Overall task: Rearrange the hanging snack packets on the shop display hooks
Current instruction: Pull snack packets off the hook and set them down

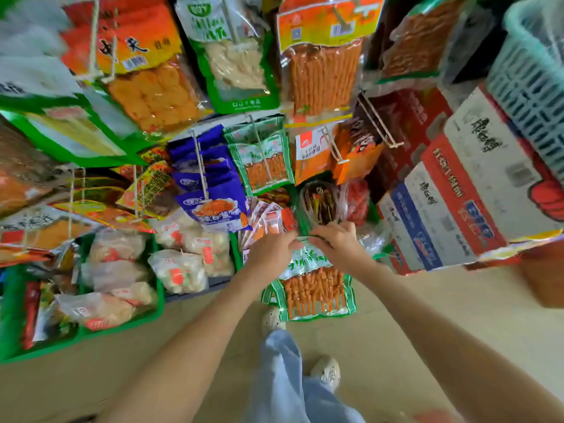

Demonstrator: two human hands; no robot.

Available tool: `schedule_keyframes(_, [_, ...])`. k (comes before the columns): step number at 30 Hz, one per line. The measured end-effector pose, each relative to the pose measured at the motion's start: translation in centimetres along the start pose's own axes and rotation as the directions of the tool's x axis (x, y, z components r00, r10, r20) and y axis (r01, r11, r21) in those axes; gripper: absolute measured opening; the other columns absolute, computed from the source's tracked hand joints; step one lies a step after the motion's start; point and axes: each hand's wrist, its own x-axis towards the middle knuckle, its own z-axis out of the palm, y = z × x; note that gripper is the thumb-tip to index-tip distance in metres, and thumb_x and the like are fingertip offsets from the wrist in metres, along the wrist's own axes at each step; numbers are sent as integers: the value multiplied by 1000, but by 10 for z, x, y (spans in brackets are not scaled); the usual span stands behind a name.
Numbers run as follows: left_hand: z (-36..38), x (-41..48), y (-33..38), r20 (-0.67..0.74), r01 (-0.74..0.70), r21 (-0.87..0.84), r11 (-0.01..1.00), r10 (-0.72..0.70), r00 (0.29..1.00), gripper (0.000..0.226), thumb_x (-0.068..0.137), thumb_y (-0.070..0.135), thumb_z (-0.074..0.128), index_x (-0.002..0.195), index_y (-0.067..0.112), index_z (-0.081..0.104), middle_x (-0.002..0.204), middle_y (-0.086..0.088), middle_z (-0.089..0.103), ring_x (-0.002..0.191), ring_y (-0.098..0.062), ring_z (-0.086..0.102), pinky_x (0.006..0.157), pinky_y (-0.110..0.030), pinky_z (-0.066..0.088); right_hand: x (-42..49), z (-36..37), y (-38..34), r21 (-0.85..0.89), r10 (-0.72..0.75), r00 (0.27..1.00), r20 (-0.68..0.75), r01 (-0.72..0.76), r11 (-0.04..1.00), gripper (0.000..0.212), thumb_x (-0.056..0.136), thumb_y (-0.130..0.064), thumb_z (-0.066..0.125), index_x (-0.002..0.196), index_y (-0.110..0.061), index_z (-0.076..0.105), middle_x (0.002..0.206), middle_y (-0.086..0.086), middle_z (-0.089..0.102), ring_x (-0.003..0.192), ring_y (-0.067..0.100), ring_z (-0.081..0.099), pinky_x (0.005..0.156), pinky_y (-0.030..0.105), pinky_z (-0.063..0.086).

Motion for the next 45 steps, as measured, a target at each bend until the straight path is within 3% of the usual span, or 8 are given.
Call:
schedule_keyframes(6, [-31, 21, -39, -64, 28, -14, 1000, -29, 998, 27, 98, 31, 45, 91, 6, 53, 71, -12, 56, 76, -33, 58, 56, -33, 30, 58, 13, -18, 118, 37, 997, 66, -45, 992, 17, 94, -20, 52, 78, -18, 59, 58, -13, 40, 62, 0, 40, 75, 33, 21])
schedule_keyframes(14, [-29, 69, -65, -175, 101, 99, 990, -82, 981, 34, 100, 32, 39, 126, 14, 52, 93, -15, 67, 89, -33, 62, 64, -38, 44, 119, 42, -3, 195, 230, 972, -37, -219, 956, 13, 87, -29, 62, 88, -23, 74, 81, -4, 65, 93, 18, 56, 85, 41, 26])
schedule_keyframes(17, [-19, 83, -73, -177, 124, 204, 971, -88, 980, 36, 101, 35, 36, 129, 17, 49, 96, -12, 67, 91, -31, 62, 61, -34, 39, 131, 55, 8, 241, 261, 964, 51, -266, 933, 12, 87, -32, 62, 89, -28, 73, 90, -4, 67, 98, 15, 54, 84, 31, 19])
schedule_keyframes(22, [1, 108, -78, -190, 106, 389, 915, -33, 981, 38, 103, 32, 29, 132, 14, 44, 98, -9, 68, 91, -26, 66, 65, -34, 46, 143, 64, 27, 380, 307, 934, 184, -356, 854, 17, 87, -32, 62, 72, -40, 66, 86, 23, 66, 84, 36, 60, 81, 46, 44])
schedule_keyframes(30, [10, 141, -95, -309, 204, 275, 940, -115, 944, 20, 101, 18, 38, 116, 9, 49, 95, -12, 66, 91, -32, 65, 66, -38, 47, 183, 80, 43, 351, 213, 977, -4, -198, 915, 17, 86, -24, 63, 73, -34, 68, 64, 7, 66, 60, 27, 56, 72, 41, 44])
schedule_keyframes(34, [-1, 147, -98, -381, 219, 289, 932, -98, 919, 21, 102, 24, 36, 105, 10, 51, 82, -8, 65, 80, -30, 64, 58, -34, 38, 189, 81, 42, 265, 162, 977, -141, -121, 957, 19, 91, -14, 55, 97, -18, 72, 77, 2, 69, 69, 25, 57, 80, 35, 28])
schedule_keyframes(38, [-3, 145, -98, -383, 197, 306, 931, -70, 921, 22, 101, 25, 40, 112, 14, 55, 84, -6, 67, 80, -27, 65, 56, -30, 37, 186, 86, 43, 246, 137, 968, -210, -83, 966, 16, 91, -16, 56, 93, -20, 72, 69, -20, 52, 84, 31, 55, 82, 38, 23])
schedule_keyframes(45, [-6, 155, -100, -381, 174, 236, 956, -74, 922, 23, 100, 26, 43, 112, 14, 58, 87, -5, 68, 78, -24, 62, 54, -30, 35, 194, 85, 47, 301, 155, 962, -225, -83, 950, 10, 87, -28, 63, 77, -27, 63, 67, -22, 53, 86, 27, 58, 80, 32, 18])
